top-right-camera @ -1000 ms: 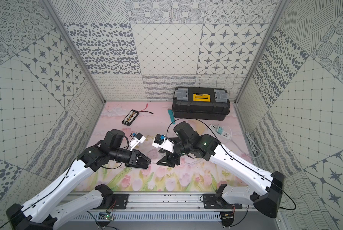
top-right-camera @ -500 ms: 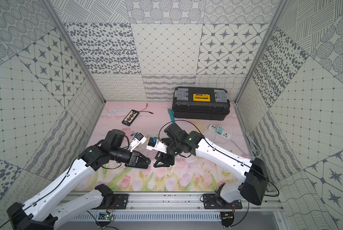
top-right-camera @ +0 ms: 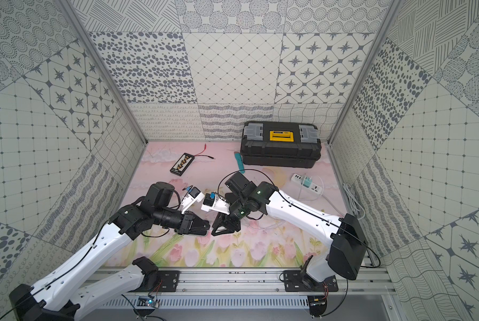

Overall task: Plug the charging cable into the phone
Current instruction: Pick up the charging cable from the center of the board.

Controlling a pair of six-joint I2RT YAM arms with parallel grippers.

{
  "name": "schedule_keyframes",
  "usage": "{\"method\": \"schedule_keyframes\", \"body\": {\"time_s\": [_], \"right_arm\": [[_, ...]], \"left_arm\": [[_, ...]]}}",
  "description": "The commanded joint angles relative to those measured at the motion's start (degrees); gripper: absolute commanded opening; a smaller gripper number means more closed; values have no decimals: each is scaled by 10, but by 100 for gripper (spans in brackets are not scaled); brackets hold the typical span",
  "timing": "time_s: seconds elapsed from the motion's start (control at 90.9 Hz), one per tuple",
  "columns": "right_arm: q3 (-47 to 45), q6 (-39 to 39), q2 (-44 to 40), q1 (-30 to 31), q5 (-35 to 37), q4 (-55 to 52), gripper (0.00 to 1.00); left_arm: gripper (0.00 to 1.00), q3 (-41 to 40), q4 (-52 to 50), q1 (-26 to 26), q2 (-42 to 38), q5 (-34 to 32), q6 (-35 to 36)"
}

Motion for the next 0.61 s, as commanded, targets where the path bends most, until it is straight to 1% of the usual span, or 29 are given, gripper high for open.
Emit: {"method": "schedule_keyframes", "body": {"time_s": [0.0, 0.066, 0.451, 0.594], "right_arm": [[24, -7, 12, 2, -20, 9, 31], [25, -8, 14, 3, -24, 11, 29], [26, -11, 26, 2, -33, 14, 28], [25, -11, 29, 2, -34, 15, 20]], "left_arm": [[0, -4, 17, 2, -10, 13, 22], [0, -8, 21, 2, -13, 13, 22], [0, -11, 23, 2, -16, 12, 21], [0, -11, 24, 2, -17, 13, 22]]}}
